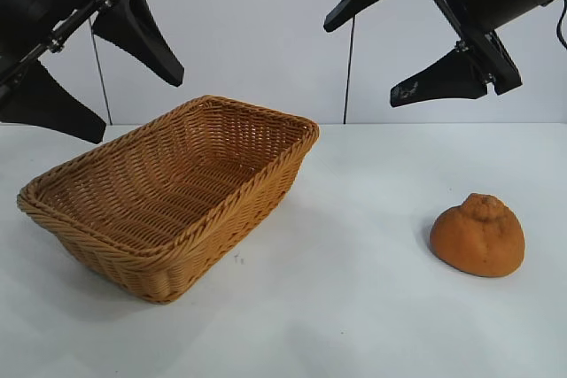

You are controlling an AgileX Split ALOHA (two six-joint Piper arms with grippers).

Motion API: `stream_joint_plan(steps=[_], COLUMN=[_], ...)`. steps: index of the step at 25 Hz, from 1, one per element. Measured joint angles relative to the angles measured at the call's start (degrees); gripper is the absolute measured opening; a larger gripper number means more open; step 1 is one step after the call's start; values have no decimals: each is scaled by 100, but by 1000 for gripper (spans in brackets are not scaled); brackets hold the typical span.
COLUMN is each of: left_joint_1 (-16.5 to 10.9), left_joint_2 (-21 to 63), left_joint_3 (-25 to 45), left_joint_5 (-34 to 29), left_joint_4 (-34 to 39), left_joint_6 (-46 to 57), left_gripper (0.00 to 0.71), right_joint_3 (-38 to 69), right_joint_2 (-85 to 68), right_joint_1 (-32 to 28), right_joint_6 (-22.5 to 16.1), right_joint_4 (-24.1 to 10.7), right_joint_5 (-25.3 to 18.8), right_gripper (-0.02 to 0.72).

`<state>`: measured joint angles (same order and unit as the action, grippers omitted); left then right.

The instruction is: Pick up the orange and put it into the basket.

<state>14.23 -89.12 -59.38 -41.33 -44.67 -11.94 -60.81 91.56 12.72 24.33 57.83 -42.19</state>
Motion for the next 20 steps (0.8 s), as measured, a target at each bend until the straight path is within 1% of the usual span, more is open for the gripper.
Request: stream_joint_plan(steps=[8, 10, 13, 16, 18, 20], left_joint_1=[0, -41, -286, -589, -676, -691], left_joint_2=[0, 6, 103, 331, 526, 676], left_joint_3=[0, 0, 0, 0, 0, 0], left_joint_5=[161, 140, -34, -147, -224, -409], left_joint_4=[-6, 7, 186, 542, 887, 1166], left_joint_6=[0, 0, 114, 684, 1194, 1906], left_gripper=[610, 610, 610, 610, 610, 610], right_joint_3=[0, 0, 0, 0, 0, 0], right_joint_2=[0, 0, 0, 0, 0, 0], right_joint_1=[0, 0, 0, 0, 0, 0], right_joint_6=[0, 0, 0, 0, 0, 0], right_joint_4=[0, 0, 0, 0, 0, 0], right_joint_5=[8, 19, 24, 24, 24, 24], right_gripper=[620, 620, 620, 620, 620, 620])
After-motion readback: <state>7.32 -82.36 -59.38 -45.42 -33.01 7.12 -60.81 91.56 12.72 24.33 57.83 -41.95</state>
